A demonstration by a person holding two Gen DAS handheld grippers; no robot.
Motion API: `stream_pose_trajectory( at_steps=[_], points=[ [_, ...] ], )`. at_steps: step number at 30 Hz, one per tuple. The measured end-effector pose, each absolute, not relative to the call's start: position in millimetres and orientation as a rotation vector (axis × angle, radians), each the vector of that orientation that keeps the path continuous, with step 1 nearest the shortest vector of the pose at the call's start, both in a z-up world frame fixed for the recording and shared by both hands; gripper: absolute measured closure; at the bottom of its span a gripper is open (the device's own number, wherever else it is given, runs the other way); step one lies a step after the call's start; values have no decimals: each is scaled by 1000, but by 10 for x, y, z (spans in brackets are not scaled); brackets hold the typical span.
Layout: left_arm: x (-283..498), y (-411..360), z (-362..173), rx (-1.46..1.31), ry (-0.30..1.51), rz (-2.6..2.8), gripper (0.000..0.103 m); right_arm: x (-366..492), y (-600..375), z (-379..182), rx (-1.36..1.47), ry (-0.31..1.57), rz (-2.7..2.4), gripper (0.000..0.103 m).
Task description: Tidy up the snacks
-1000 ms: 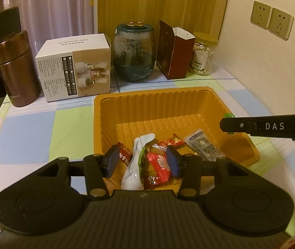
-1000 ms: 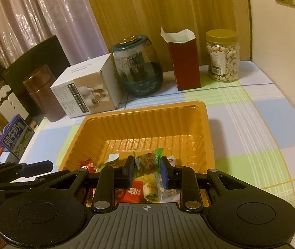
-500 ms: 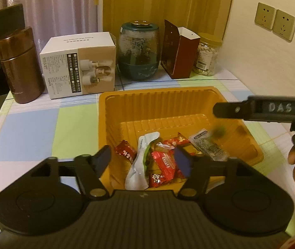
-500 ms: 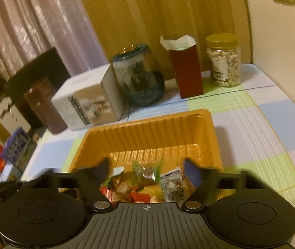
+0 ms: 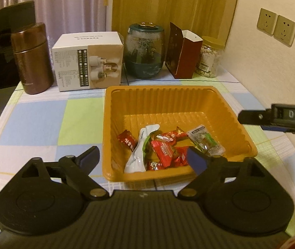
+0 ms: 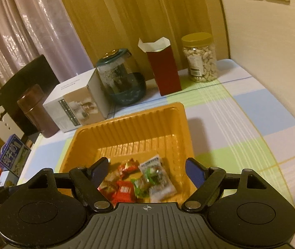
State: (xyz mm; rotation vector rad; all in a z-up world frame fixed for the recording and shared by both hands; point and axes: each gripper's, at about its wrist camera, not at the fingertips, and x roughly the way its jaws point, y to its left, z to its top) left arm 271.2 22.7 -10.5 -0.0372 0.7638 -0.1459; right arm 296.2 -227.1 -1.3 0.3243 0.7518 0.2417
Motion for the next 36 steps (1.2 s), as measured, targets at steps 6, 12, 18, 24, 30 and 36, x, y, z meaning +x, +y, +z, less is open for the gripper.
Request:
stream_pose_trajectory(
  at_steps=[6, 12, 18, 24, 30, 36],
  points=[
    [2445, 210, 54, -37, 759, -108, 0, 2674, -2284, 89, 322, 769, 247, 22],
    [2146, 213, 243, -55, 738, -86, 0, 2362, -2275, 223, 296, 778, 251, 22],
    [1817, 171, 407, -66, 728, -78, 0, 2029, -2294, 383, 282, 780, 253, 22],
    [1447, 155, 531, -93, 730, -71, 0, 1668, -2297, 518, 261, 767, 249, 22],
    [1036, 129, 650, -105, 713, -51, 0, 1251, -2319, 616, 238, 756, 237, 22],
    [602, 59, 735, -83, 702, -32, 0, 810, -2359, 686, 231, 742, 235, 22]
  ],
)
